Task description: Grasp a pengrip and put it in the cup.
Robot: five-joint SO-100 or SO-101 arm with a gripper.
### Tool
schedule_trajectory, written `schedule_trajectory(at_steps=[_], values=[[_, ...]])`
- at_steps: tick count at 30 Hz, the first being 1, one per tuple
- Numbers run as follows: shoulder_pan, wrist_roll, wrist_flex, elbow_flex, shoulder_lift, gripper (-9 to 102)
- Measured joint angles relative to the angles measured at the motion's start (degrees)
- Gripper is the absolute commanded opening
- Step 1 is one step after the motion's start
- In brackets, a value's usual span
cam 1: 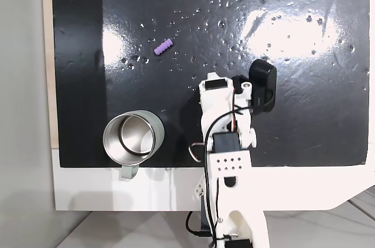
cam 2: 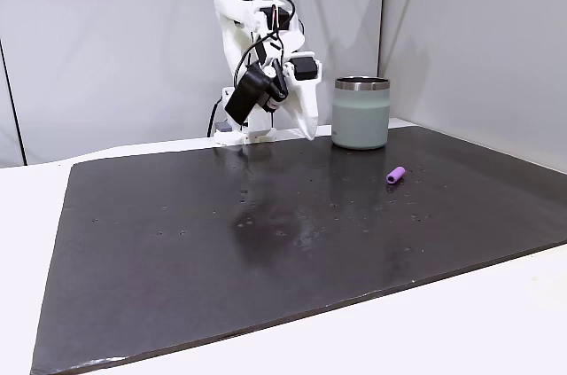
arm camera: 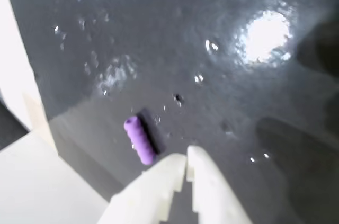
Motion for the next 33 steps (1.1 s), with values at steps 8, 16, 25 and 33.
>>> schedule_trajectory(at_steps=[8,16,25,33], values=[[-2.2,4.9,0.0,-17.5,-24.3,0],[-4.8,8.8,-0.8,-26.0,-35.9,0],[-7.6,11.0,-0.9,-33.6,-41.9,0],[-9.9,11.1,-0.6,-38.3,-45.6,0]])
